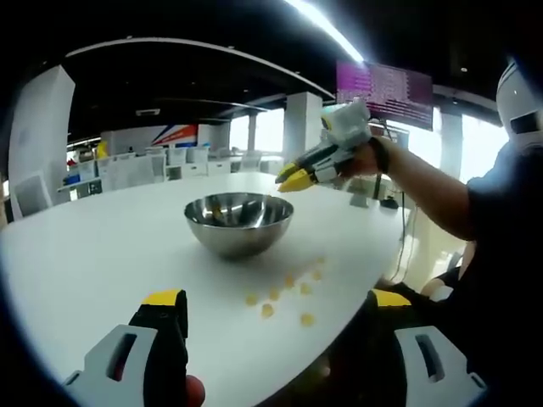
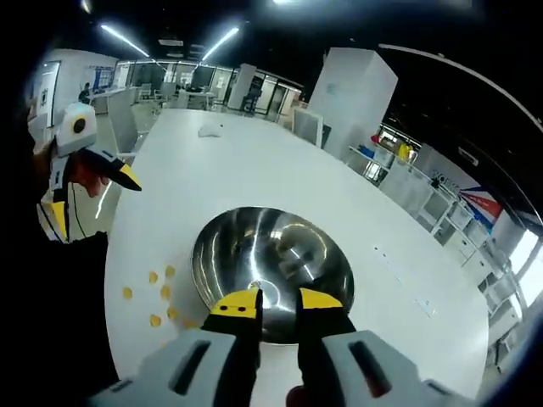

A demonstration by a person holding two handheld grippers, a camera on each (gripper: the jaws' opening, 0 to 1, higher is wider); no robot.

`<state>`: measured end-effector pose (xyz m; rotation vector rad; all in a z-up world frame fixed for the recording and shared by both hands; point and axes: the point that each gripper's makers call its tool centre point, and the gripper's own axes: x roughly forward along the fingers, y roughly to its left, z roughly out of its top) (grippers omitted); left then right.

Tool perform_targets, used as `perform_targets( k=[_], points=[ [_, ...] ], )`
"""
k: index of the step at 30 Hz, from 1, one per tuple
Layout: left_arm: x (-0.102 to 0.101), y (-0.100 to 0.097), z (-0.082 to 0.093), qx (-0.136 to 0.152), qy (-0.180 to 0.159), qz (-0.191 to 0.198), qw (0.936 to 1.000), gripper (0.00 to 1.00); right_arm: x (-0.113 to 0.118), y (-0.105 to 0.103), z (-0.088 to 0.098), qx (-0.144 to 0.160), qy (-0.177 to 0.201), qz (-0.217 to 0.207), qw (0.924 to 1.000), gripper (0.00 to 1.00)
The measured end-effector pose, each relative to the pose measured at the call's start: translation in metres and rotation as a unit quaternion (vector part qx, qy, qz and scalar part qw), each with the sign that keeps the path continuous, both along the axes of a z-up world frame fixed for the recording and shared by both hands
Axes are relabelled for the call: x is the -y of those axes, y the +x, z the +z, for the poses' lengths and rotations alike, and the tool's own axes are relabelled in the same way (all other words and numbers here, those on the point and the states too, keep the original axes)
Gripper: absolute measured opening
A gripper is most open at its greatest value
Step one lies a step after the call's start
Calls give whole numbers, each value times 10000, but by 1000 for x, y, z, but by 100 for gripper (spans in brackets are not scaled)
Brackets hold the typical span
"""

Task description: Pick up the QQ candy scattered on the table and place it into the stainless steel bowl on the table

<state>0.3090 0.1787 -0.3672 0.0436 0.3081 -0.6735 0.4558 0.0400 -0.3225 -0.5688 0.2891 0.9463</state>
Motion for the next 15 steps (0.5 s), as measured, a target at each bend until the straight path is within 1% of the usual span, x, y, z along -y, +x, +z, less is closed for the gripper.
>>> perform_targets(
  k=[1,4,5,6,7,10,12,13,15],
  points=[
    [0,0,0,0,3,-4,10000,87,1,-2,1,10,39,-13,10000,16],
    [1,-1,1,13,1,0,10000,87,15,-16,11,74,425,-196,9989,16],
    [1,0,1,15,0,3,10000,87,19,-20,12,82,501,-238,9984,16],
    [1,0,1,22,3,6,10000,87,25,-27,12,61,607,-305,9977,16],
    [1,0,1,26,6,9,10000,87,30,-27,11,49,672,-346,9971,16],
    [1,1,2,37,10,12,10000,87,47,-38,10,51,840,-513,9951,16],
    [1,2,3,46,17,14,10000,87,58,-42,10,98,958,-650,9932,16],
    [2,2,3,51,20,12,10000,87,59,-43,10,101,986,-670,9928,16],
    [2,3,4,57,21,12,10000,87,68,-48,10,107,1162,-753,9903,16]
  ],
)
